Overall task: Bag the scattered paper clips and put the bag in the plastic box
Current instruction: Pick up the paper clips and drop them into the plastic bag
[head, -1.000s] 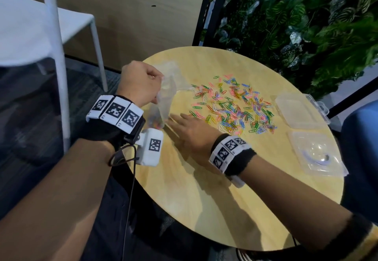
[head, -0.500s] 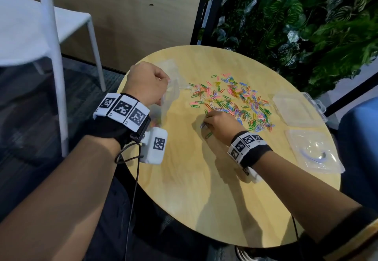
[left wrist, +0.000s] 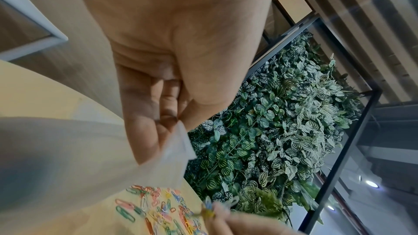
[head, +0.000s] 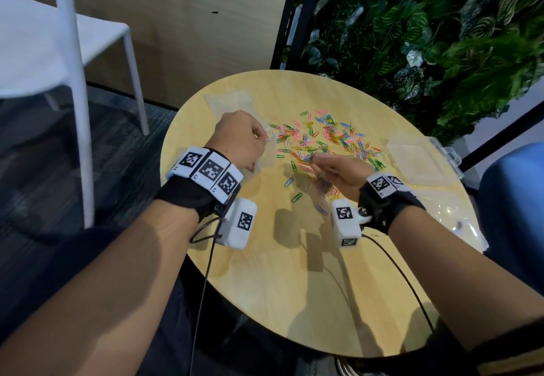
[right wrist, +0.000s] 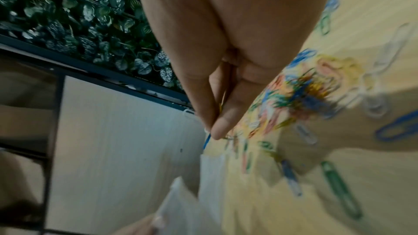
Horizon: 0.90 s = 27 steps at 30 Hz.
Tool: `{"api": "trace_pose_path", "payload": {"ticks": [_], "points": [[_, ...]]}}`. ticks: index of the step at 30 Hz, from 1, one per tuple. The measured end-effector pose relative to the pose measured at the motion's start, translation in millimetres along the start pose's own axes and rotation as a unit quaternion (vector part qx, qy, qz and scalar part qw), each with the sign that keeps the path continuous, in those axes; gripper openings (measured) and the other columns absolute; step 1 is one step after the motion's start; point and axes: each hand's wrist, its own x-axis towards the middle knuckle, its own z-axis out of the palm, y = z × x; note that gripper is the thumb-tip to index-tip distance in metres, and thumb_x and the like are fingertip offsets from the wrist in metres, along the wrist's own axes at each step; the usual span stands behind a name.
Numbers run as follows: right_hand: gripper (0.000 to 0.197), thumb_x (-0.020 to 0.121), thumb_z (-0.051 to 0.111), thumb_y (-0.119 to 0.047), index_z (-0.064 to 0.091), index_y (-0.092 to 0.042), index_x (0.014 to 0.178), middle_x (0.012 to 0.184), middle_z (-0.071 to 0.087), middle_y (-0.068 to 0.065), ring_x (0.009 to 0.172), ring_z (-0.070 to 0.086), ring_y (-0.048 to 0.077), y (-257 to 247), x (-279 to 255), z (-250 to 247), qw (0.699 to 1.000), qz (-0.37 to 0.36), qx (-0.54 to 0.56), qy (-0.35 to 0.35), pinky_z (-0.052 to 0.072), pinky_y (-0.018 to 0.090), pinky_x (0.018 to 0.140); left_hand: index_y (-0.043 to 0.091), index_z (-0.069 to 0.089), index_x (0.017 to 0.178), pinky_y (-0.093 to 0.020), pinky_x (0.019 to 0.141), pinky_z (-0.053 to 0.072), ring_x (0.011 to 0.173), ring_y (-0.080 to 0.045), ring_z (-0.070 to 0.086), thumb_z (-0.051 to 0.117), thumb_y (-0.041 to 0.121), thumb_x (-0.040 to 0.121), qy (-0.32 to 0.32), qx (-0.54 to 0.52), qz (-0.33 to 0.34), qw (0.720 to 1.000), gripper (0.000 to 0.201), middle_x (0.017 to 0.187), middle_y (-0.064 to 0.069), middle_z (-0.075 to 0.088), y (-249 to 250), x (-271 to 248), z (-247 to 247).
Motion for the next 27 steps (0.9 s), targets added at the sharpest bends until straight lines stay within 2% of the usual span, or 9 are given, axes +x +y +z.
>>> {"api": "trace_pose_path", "payload": {"ticks": [2,4,8,13,14,18,21,24,27], "points": [[0.024,0.085,0.062,0.009,0.062,0.01,0.109,0.104,0.068,0.013,0.085,0.072,0.017,-10.9,-8.9,13.2,0.997,0.004,0.047,-0.063,0.059,0.02,0.072,0.01,0.077,0.088,-0.029,0.059,0.062,0.05,-0.025,0.072,0.056,0.008,0.094,-0.006,0.0,0.0,1.0,0.022,0.067,-0.014,0.074,-0.1,1.4,2.0],[0.019,0.087,0.06,0.009,0.062,0.007,0.105,0.101,0.067,0.01,0.088,0.069,0.015,-19.3,-18.4,28.0,0.992,0.006,0.061,-0.108,0.059,0.019,0.074,0.01,0.077,0.087,-0.03,0.058,0.062,0.048,-0.023,0.072,0.055,0.009,0.095,-0.01,0.0,0.003,1.0,0.023,0.066,-0.013,0.073,0.6,1.8,3.2],[0.011,0.084,0.061,0.013,0.064,0.013,0.094,0.095,0.067,0.019,0.081,0.071,0.02,-21.4,-28.6,54.0,0.992,-0.013,-0.011,-0.124,0.059,0.022,0.073,0.011,0.076,0.087,-0.021,0.048,0.055,0.047,-0.022,0.071,0.056,0.009,0.095,-0.016,-0.016,0.005,1.0,0.022,0.067,-0.015,0.074,3.3,-1.3,6.4],[0.031,0.089,0.047,0.016,0.051,0.021,0.12,0.126,0.058,0.027,0.119,0.058,0.032,-15.4,-34.7,68.4,0.981,-0.009,-0.14,-0.133,0.054,0.03,0.093,0.012,0.075,0.093,-0.019,0.046,0.051,0.046,-0.018,0.071,0.058,0.011,0.097,-0.01,-0.04,0.004,0.999,0.017,0.069,-0.013,0.074,1.2,-3.2,3.9],[0.031,0.09,0.046,0.016,0.052,0.019,0.12,0.127,0.058,0.027,0.12,0.058,0.032,-14.9,-34.8,70.5,0.979,-0.013,-0.145,-0.144,0.052,0.03,0.096,0.012,0.074,0.095,-0.02,0.047,0.053,0.047,-0.019,0.071,0.059,0.012,0.097,-0.012,-0.044,0.006,0.999,0.015,0.069,-0.014,0.074,0.0,-3.3,3.3],[0.017,0.083,0.064,0.011,0.067,0.014,0.099,0.098,0.071,0.023,0.082,0.071,0.029,-11.5,-30.7,74.5,0.977,-0.073,-0.165,-0.109,0.06,0.025,0.075,0.01,0.075,0.093,-0.02,0.048,0.055,0.045,-0.018,0.07,0.063,0.013,0.096,-0.012,-0.059,0.016,0.998,0.013,0.065,-0.011,0.073,-2.3,-4.1,-0.9],[0.008,0.077,0.076,-0.001,0.074,0.005,0.082,0.081,0.074,0.019,0.069,0.072,0.025,-4.5,-25.0,74.7,0.945,-0.154,-0.276,-0.084,0.06,0.029,0.072,0.014,0.075,0.093,-0.015,0.042,0.049,0.041,-0.013,0.067,0.064,0.013,0.096,-0.014,-0.062,0.017,0.998,0.011,0.069,-0.009,0.073,-0.9,-6.8,-4.3],[0.013,0.082,0.07,0.003,0.072,0.009,0.093,0.082,0.072,0.019,0.064,0.069,0.019,-0.2,-24.3,80.0,0.93,-0.17,-0.302,-0.121,0.059,0.026,0.071,0.011,0.076,0.094,-0.02,0.047,0.055,0.047,-0.019,0.071,0.064,0.012,0.095,-0.007,-0.066,0.017,0.998,0.012,0.074,-0.011,0.074,-0.7,-6.9,-5.2],[0.02,0.084,0.066,0.004,0.069,0.007,0.104,0.087,0.07,0.017,0.058,0.061,0.012,-4.9,-25.9,78.9,0.954,-0.153,-0.225,-0.127,0.056,0.022,0.065,0.011,0.077,0.091,-0.033,0.057,0.064,0.05,-0.021,0.072,0.064,0.011,0.095,0.02,-0.069,0.008,0.997,0.014,0.07,-0.011,0.073,-2.5,-3.7,-7.0]]}}
